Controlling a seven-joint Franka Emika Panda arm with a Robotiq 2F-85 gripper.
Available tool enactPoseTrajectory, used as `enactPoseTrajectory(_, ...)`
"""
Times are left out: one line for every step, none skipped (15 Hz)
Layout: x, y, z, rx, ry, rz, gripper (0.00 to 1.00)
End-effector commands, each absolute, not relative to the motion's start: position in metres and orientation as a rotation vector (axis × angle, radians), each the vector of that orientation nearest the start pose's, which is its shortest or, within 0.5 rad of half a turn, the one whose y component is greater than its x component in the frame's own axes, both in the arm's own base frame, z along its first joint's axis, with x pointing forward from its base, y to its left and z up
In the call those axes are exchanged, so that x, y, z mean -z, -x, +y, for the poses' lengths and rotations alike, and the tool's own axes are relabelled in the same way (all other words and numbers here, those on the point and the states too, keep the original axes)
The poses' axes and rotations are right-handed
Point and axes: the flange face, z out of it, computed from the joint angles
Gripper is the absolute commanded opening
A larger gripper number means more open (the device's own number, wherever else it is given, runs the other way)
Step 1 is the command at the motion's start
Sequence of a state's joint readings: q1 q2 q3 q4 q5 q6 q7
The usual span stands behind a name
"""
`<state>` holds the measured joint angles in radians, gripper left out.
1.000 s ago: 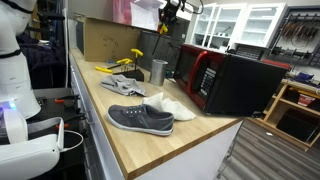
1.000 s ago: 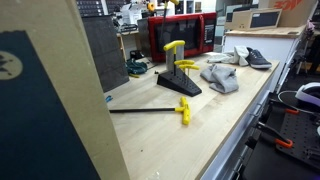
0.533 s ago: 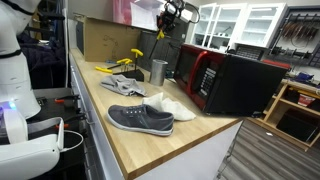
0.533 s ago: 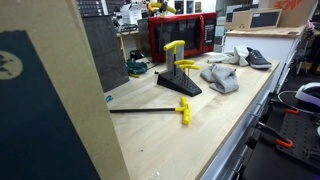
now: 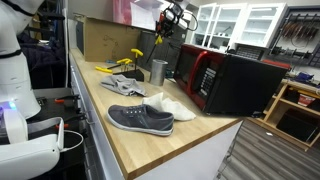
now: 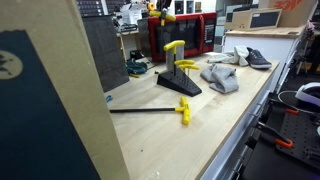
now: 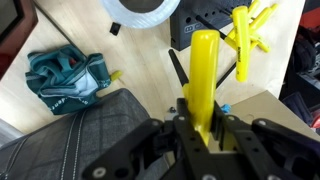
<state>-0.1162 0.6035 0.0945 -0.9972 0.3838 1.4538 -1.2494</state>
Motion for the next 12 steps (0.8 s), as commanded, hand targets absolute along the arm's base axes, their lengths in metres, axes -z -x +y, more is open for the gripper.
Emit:
enactPoseTrajectory(-0.519,-0.704,0.021,0.269,2.214,-1.549,0.06)
enactPoseTrajectory(-0.517,-0.705,0.025,0.279,2.218,-1.561,0.06)
enactPoseTrajectory(-0.514,-0.705,0.029,0.292,2.22,-1.574,0.06)
enactPoseTrajectory(-0.507,-0.705,0.033,0.297,2.224,-1.588,0.06)
enactPoseTrajectory(-0.502,-0.704,0.038,0.299,2.228,-1.599,0.06)
enactPoseTrajectory(-0.496,-0.703,0.042,0.296,2.23,-1.605,0.06)
enactPoseTrajectory(-0.49,-0.7,0.047,0.291,2.226,-1.611,0.06)
enactPoseTrajectory(-0.487,-0.696,0.052,0.285,2.224,-1.614,0.06)
enactPoseTrajectory(-0.486,-0.69,0.055,0.28,2.221,-1.616,0.06)
enactPoseTrajectory(-0.486,-0.685,0.058,0.279,2.224,-1.634,0.06)
enactPoseTrajectory(-0.489,-0.679,0.059,0.289,2.222,-1.664,0.06)
enactPoseTrajectory(-0.494,-0.674,0.062,0.295,2.222,-1.692,0.06)
